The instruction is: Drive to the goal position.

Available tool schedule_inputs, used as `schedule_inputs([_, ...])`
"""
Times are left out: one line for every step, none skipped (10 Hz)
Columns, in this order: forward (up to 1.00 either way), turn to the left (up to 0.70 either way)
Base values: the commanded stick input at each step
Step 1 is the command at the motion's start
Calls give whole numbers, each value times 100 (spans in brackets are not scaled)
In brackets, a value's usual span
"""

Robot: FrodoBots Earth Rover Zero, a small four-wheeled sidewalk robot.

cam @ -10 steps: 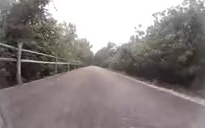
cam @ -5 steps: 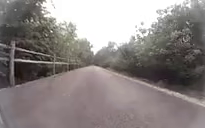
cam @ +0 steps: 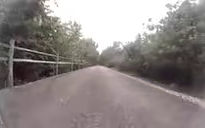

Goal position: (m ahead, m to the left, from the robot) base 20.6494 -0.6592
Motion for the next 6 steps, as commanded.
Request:
schedule_inputs([70, 34])
schedule_inputs([70, 26])
schedule_inputs([70, 19])
schedule_inputs([70, 11])
schedule_inputs([70, 3])
schedule_inputs([70, 0])
